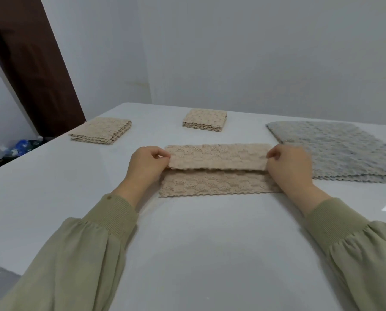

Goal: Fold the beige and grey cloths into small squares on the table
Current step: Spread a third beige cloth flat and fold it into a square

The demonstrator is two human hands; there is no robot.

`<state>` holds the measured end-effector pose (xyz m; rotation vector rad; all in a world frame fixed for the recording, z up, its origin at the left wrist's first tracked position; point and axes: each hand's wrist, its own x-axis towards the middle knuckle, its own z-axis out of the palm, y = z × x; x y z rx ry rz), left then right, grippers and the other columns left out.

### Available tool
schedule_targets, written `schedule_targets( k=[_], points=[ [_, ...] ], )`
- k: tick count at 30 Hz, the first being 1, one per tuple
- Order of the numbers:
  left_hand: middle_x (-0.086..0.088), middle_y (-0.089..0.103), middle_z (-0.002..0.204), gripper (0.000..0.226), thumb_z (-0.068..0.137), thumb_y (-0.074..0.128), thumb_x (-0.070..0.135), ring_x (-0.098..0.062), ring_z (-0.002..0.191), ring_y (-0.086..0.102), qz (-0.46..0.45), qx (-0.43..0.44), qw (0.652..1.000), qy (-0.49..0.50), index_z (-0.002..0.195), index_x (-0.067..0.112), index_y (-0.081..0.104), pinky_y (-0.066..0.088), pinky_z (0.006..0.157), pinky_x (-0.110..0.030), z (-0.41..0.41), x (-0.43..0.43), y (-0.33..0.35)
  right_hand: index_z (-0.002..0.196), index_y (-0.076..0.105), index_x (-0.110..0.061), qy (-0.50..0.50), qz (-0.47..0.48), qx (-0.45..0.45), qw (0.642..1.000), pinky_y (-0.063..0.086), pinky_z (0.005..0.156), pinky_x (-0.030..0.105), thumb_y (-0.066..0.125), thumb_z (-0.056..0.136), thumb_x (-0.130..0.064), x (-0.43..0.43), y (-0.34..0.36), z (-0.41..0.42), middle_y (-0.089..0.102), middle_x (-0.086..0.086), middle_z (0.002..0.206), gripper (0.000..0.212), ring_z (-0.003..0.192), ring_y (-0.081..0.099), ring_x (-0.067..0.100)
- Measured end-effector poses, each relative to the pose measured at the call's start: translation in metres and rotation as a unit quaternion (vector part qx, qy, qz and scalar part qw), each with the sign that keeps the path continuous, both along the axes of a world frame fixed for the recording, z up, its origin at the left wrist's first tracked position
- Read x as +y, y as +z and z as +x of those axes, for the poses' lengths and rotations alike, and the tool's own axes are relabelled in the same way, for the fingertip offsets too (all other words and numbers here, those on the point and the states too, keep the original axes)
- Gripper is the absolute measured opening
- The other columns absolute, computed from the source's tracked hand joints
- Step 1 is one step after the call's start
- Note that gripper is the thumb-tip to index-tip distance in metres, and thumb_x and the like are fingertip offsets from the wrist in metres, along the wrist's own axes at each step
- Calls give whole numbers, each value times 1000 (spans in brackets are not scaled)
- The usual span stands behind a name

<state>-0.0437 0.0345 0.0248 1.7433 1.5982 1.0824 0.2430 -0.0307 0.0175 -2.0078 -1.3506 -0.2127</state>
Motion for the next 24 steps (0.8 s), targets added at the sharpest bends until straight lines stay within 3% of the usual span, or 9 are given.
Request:
schedule_targets(
  k=[2, 4, 7, 12, 17, 21, 24],
  points=[
    [2, 61, 90, 11, 85, 64, 24, -14, 85, 54, 60, 172, 983, -12, 94, 23, 70, 42, 76, -25, 0, -7, -3, 103, 69, -12, -4, -58, -59, 997, 37, 92, 42, 51, 86, -11, -6, -5, 2, 60, 13, 111, 25, 106, 48, 34],
    [4, 56, 102, 22, 86, 64, 32, -14, 101, 47, 138, 235, 961, -47, 106, 22, 68, 34, 84, -22, 3, -11, -5, 107, 66, -8, 20, -24, -63, 998, 36, 95, 42, 52, 87, -12, -13, -5, 0, 56, 14, 117, 25, 110, 45, 33],
    [6, 57, 114, 29, 87, 62, 36, -13, 114, 42, 174, 253, 945, -110, 112, 22, 66, 29, 91, -20, 11, -14, -7, 106, 66, -6, 69, -11, -87, 994, 37, 93, 41, 53, 85, -12, -21, -7, -3, 61, 14, 113, 25, 107, 49, 32],
    [3, 65, 113, 28, 89, 59, 29, -17, 108, 53, 156, 296, 932, -138, 115, 20, 66, 39, 87, -26, 20, -12, -12, 116, 63, -13, 115, -105, -66, 986, 43, 92, 38, 57, 80, -15, -24, -8, -4, 66, 6, 110, 36, 105, 56, 26],
    [-2, 71, 95, 17, 90, 56, 16, -22, 92, 61, 239, 290, 921, -100, 96, 12, 71, 47, 77, -33, 23, -13, -11, 98, 72, -7, 101, -24, -83, 991, 44, 87, 39, 57, 83, -7, -19, -8, 0, 71, 11, 93, 21, 92, 61, 31],
    [-3, 69, 77, 14, 82, 59, 16, -22, 74, 63, 338, 250, 901, -111, 84, 9, 70, 48, 64, -32, 14, -20, -5, 79, 70, -3, 80, 140, -103, 982, 48, 76, 45, 60, 75, 0, -26, -4, 1, 68, 12, 74, 11, 76, 61, 33],
    [0, 68, 86, 11, 81, 63, 14, -20, 86, 61, 275, 281, 900, -190, 89, 12, 71, 43, 73, -26, 8, -28, -3, 82, 69, -5, 96, 23, -136, 986, 46, 76, 43, 56, 75, -2, -35, -10, 3, 67, 12, 79, 15, 80, 58, 34]
  ],
)
